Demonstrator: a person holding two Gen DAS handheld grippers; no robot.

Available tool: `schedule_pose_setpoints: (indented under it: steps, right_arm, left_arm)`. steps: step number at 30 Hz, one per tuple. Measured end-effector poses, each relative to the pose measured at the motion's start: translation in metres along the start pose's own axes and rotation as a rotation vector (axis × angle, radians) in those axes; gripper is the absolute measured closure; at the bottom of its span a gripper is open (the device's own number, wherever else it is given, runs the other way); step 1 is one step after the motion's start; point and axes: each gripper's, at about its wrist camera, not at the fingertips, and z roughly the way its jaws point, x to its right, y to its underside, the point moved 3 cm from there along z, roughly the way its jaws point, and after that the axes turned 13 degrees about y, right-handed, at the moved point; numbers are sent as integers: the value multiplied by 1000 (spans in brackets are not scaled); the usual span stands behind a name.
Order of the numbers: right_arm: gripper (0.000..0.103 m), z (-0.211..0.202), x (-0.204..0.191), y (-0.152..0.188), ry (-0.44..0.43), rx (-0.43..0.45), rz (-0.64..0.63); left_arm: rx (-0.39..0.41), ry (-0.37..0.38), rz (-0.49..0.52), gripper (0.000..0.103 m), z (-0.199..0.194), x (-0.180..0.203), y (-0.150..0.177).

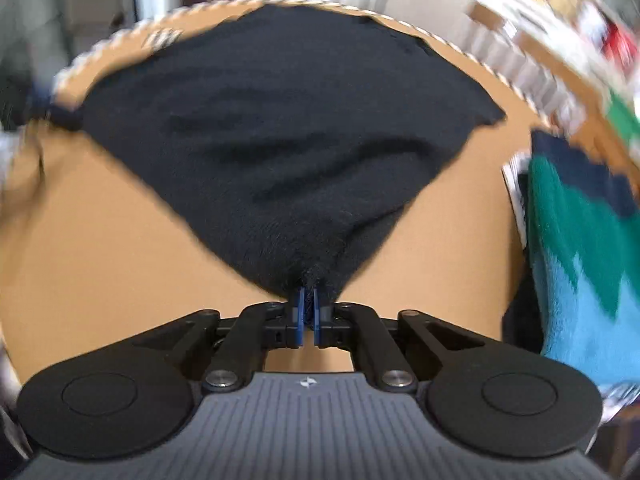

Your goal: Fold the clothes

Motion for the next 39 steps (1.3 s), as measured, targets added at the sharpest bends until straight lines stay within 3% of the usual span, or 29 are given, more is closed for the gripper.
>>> schedule_pose_setpoints:
  steps: [4, 8, 12, 15, 16, 17, 18, 19, 20, 23, 24, 32, 37, 39]
  right_arm:
    - [99, -6, 31, -21, -130, -32, 278]
    - [99, -16, 55, -34, -213, -35, 445]
    - [99, -19, 65, -42, -273, -46, 535]
    - [99, -18, 64, -43, -266, -56, 531]
    - [99, -18, 63, -42, -259, -60, 525]
    - [99, -17, 62, -42, -252, -64, 519]
    - [98, -17, 61, -41, -243, -68, 511]
    - [97, -16, 59, -40, -233, -71, 500]
    - [96, -16, 56, -39, -216, -70, 484]
    - [75, -20, 47, -33, -124, -48, 420]
    - [62, -22, 43, -30, -90, -36, 397]
    - [55, -23, -26, -8, 72, 60, 133]
    - [57, 1, -51, -10, 164, 93, 128]
    - [57, 11, -61, -12, 248, 118, 90]
  left_arm:
    - [43, 113, 77, 47, 10, 36, -12]
    - [97, 178, 253, 45, 31, 88, -19]
    - [195, 92, 447, 45, 53, 134, -22]
    - [246, 35, 486, 46, 65, 145, -27]
    - [247, 36, 479, 46, 67, 145, -30]
    - [236, 51, 462, 55, 69, 143, -33]
    - [226, 66, 445, 80, 70, 140, -36]
    - [215, 80, 428, 92, 72, 138, -38]
    - [204, 95, 411, 97, 73, 136, -41]
    - [175, 147, 285, 100, 73, 121, -58]
    - [165, 168, 231, 100, 72, 115, -64]
    - [103, 275, -38, 100, 71, 82, -101]
    - [89, 343, -140, 100, 63, 77, -117]
    - [90, 354, -146, 100, 63, 78, -122]
